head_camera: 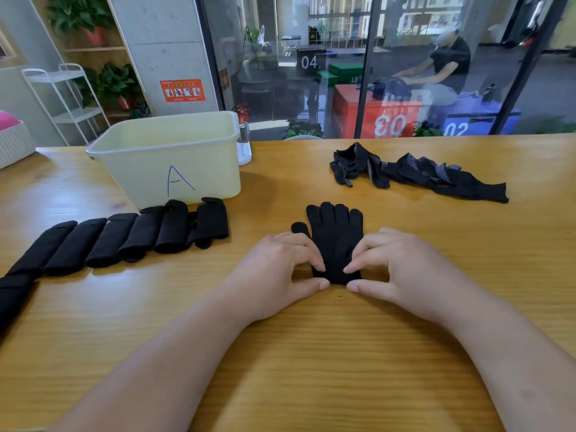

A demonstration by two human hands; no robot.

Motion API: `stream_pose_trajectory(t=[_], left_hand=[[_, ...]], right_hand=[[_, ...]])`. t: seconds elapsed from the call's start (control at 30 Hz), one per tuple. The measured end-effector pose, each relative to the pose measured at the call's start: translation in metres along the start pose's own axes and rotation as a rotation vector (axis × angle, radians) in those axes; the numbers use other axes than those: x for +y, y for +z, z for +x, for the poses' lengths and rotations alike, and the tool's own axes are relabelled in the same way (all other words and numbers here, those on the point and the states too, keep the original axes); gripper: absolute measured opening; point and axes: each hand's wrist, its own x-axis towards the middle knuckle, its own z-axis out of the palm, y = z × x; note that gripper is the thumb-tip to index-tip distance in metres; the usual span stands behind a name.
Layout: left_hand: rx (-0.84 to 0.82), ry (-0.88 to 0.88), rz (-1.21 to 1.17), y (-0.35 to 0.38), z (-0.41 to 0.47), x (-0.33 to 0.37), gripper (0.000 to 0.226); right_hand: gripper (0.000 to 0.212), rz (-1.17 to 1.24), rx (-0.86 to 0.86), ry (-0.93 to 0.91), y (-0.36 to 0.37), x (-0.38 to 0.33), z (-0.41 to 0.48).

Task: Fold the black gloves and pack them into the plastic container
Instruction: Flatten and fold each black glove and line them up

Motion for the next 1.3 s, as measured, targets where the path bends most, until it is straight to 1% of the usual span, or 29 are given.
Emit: stream_pose_trajectory(t=[0.1,0.2,0.3,0.4,0.5,0.6,0.67,0.73,0.8,0.93,1.0,1.13,1.23,1.3], left_hand=[[0.021,-0.004,0.022,0.000,-0.001,0.002,0.020],[0.014,-0.011,0.030,-0.001,-0.001,0.003,0.028],[0.014,0.001,0.049,-0.002,-0.002,0.005,0.034],[0.032,0.003,0.074,-0.002,-0.001,0.008,0.030],[0.068,0.006,0.104,0.000,0.000,0.010,0.016],[0.109,-0.065,0.037,0.000,-0.002,0.011,0.011],[0.126,-0.143,-0.062,-0.001,-0.003,0.010,0.010],[0.135,-0.211,-0.147,-0.002,-0.004,0.009,0.011],[0.132,-0.255,-0.192,-0.003,-0.004,0.010,0.012],[0.132,-0.325,-0.252,-0.004,-0.002,0.013,0.018],[0.153,-0.328,-0.216,-0.001,0.000,0.014,0.020],[0.198,-0.272,-0.022,0.005,0.002,0.012,0.020],[0.204,-0.194,0.031,0.006,0.004,0.010,0.011],[0.200,-0.153,0.105,0.007,0.005,0.010,0.008]], right_hand=[[0.025,-0.104,0.028,-0.023,0.002,-0.002,0.001],[0.023,-0.177,0.053,-0.029,0.004,-0.007,0.002],[0.022,-0.172,0.078,-0.002,0.006,-0.009,0.001],[0.018,-0.103,0.104,0.038,0.006,-0.009,0.000],[0.017,-0.042,0.096,0.039,0.005,-0.007,-0.001],[0.026,0.006,0.064,0.038,0.005,-0.004,-0.001],[0.028,0.016,0.067,0.061,0.006,-0.004,0.000],[0.024,0.056,0.104,0.090,0.008,-0.004,0.002],[0.020,0.136,0.139,0.148,0.010,-0.003,0.002],[0.024,0.264,0.208,0.271,0.014,-0.006,0.005],[0.026,0.277,0.217,0.281,0.017,-0.009,0.007],[0.023,0.169,0.229,0.255,0.021,-0.010,0.009],[0.022,0.094,0.256,0.169,0.018,-0.012,0.007],[0.017,0.024,0.246,0.100,0.018,-0.013,0.007]])
